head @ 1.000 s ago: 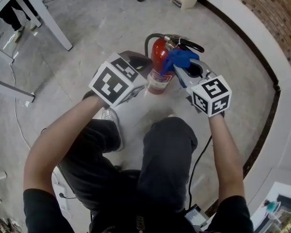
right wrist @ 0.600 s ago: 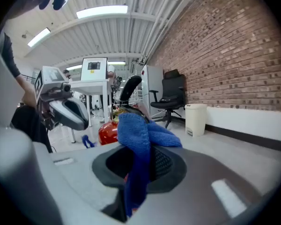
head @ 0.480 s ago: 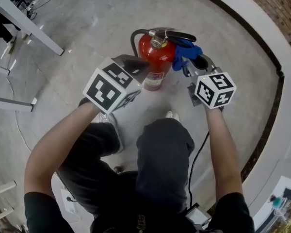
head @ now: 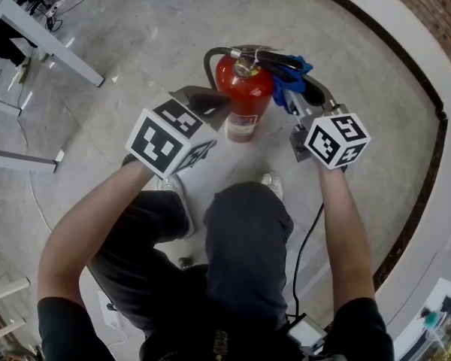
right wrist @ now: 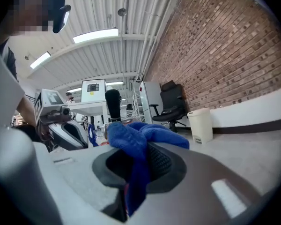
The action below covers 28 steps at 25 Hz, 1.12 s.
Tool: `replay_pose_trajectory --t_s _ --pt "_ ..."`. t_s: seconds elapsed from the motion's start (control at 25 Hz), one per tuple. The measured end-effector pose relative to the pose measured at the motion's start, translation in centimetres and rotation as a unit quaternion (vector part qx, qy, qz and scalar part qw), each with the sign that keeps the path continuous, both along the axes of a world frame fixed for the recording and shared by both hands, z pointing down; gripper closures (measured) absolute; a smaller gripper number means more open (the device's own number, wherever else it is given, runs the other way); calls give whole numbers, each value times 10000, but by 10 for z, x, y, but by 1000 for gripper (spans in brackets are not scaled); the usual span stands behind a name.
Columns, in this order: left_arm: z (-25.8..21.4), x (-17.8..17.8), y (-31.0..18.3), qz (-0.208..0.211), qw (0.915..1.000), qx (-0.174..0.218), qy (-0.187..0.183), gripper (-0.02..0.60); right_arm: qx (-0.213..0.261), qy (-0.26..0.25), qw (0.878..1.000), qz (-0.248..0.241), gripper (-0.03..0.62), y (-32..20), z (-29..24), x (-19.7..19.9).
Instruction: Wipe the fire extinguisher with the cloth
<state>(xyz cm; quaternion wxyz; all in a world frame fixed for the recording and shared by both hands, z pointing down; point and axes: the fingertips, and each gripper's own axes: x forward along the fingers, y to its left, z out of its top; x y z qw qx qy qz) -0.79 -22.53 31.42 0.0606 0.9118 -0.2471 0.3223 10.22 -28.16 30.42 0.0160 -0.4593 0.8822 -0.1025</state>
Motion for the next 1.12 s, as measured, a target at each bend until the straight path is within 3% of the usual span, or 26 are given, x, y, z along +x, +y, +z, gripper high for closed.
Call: replay_pose_trajectory --t_s 0.44,0.84,1.12 --pt "-14 -10 17 -158 9997 106 154 577 -191 -46 9994 -292 533 48 4 -28" --pt "-16 -37 14 -313 9995 68 49 575 -387 773 9923 -891 533 57 -5 -88" --pt "-23 -55 11 -411 9989 138 180 576 -634 1062 9886 -862 533 43 -12 -123"
